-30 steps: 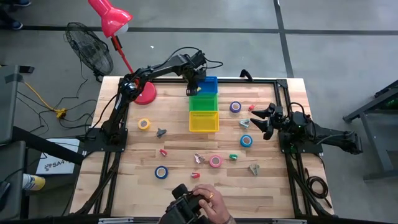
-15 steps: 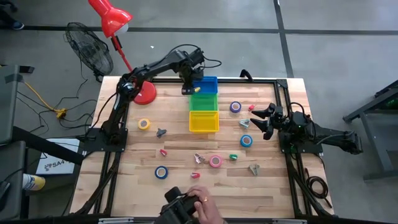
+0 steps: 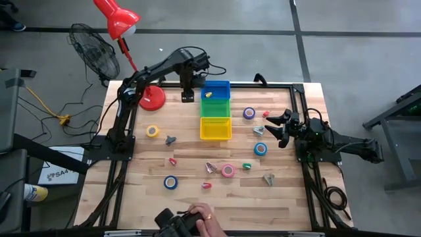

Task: Pick and place Stapler, Stapler remover, tape
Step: Put the yellow tape into the green bin

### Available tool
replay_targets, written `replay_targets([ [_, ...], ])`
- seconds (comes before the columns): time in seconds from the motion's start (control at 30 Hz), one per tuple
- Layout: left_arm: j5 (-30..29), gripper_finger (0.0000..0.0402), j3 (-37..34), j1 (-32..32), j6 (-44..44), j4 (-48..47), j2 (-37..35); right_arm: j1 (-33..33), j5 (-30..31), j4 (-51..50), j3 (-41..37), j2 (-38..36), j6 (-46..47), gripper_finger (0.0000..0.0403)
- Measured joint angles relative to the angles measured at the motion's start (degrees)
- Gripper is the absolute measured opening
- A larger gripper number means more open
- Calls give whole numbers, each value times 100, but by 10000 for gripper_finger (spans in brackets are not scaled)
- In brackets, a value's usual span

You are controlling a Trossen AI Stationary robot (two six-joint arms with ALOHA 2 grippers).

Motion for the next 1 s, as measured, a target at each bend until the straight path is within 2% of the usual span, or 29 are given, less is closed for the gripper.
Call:
replay_targets([
  [0.17, -340, 182, -34, 0, -377, -422, -78, 1, 0, 2, -2, 2, 0, 222],
  [0.27, -344, 182, -442, 2, -647, -322, -340, 0, 0, 0, -1, 1, 0, 222],
  [0.43, -351, 182, -1642, -2, -1154, 60, -944, -1, 0, 0, -2, 0, 0, 222],
  [0.7, -22, 182, -3855, -101, -2142, 1133, -2275, 0, 0, 0, -2, 0, 0, 222],
  [1.0, -48, 182, -5463, -319, -3370, 1504, -3132, -1, 0, 0, -2, 0, 0, 222],
])
